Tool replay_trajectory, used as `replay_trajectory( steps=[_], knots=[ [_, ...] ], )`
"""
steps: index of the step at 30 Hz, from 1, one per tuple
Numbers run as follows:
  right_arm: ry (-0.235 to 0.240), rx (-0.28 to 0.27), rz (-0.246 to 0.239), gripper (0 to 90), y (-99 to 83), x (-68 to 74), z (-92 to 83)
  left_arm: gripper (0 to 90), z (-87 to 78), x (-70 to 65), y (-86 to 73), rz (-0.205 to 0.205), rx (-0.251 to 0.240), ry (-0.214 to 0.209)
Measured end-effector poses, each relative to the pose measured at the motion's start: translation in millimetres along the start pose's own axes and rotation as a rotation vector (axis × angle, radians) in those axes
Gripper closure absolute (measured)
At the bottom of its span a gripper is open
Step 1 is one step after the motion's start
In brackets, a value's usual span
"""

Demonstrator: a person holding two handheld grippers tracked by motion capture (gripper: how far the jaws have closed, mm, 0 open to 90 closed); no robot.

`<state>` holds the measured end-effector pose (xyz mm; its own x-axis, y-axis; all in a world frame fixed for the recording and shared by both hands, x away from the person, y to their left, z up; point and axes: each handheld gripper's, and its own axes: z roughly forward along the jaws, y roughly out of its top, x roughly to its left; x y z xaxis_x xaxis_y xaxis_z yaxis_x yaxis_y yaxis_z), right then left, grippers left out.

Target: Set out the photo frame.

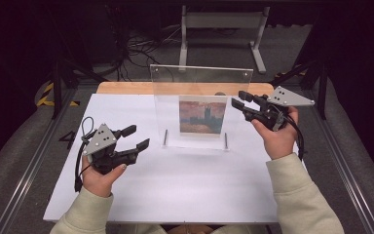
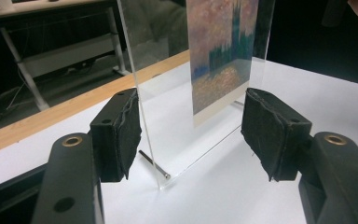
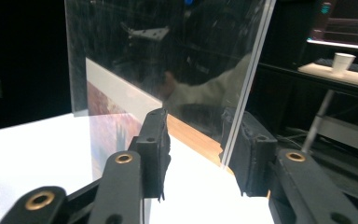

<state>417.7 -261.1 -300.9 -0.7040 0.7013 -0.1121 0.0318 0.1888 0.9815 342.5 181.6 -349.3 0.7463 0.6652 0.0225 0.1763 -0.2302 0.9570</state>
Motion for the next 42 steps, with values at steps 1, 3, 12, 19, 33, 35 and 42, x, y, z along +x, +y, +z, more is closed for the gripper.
replay_trajectory(
  steps=[1, 3, 12, 19, 33, 35, 42],
  knots=[
    [-0.008, 0.004, 0.0, 58.2, -0.9, -1.2, 1.2, 37.6, 0.6, 1.0, -1.5, -0.001, 0.002, 0.003],
    [-0.022, 0.017, -0.001, 56.7, -3.3, -4.3, 3.5, 37.6, 1.5, 2.7, -3.7, -0.004, 0.011, 0.004],
    [-0.068, 0.024, 0.01, 37.2, -8.6, -4.6, -6.1, 36.0, -1.3, 10.5, -14.4, -0.021, 0.037, 0.007],
    [-0.056, 0.053, 0.022, 28.6, -13.5, -2.0, -34.2, 31.1, -5.6, 15.3, -24.5, -0.026, 0.059, 0.001],
    [-0.08, 0.15, 0.088, 25.5, -70.1, 3.8, -87.7, 25.6, -17.4, 26.6, -57.7, -0.068, 0.096, 0.014],
    [-0.089, 0.16, 0.12, 25.5, -85.1, 3.0, -93.2, 24.8, -18.1, 28.5, -62.8, -0.068, 0.101, 0.015],
    [-0.13, 0.235, 0.175, 25.3, -126.2, -4.0, -100.1, 23.5, -13.9, 34.7, -76.0, -0.082, 0.101, 0.023]
  ],
)
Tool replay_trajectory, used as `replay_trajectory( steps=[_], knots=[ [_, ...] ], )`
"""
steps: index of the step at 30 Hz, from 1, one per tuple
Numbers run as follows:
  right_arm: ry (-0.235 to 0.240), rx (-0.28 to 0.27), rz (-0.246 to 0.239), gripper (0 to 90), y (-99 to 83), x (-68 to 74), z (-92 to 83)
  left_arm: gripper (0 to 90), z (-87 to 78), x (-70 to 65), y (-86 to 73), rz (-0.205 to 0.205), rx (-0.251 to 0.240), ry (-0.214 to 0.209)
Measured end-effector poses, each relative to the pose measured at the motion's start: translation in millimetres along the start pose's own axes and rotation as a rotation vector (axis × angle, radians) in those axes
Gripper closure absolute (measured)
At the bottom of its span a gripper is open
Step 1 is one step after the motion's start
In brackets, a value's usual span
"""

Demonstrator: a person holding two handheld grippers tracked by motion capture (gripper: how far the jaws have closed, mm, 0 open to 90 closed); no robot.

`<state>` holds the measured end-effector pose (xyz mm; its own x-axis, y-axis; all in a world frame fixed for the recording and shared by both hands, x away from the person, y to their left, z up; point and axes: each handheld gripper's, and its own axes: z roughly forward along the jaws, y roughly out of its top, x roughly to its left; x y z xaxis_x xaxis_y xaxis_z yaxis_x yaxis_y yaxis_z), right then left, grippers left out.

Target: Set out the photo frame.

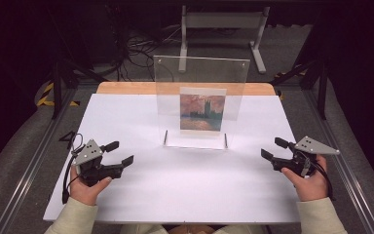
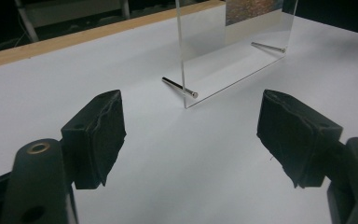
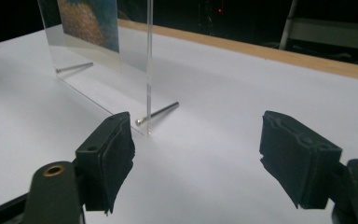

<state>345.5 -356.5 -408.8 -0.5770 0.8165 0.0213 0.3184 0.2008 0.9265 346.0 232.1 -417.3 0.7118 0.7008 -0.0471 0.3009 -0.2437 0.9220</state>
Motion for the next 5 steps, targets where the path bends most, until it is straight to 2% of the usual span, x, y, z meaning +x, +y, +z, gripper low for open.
replay_trajectory(
  steps=[5],
  knots=[
    [0.003, 0.023, -0.001, 24.3, -8.4, -1.7, 3.4, 22.7, 2.7, 4.5, -5.0, -0.018, 0.004, 0.0]
  ],
)
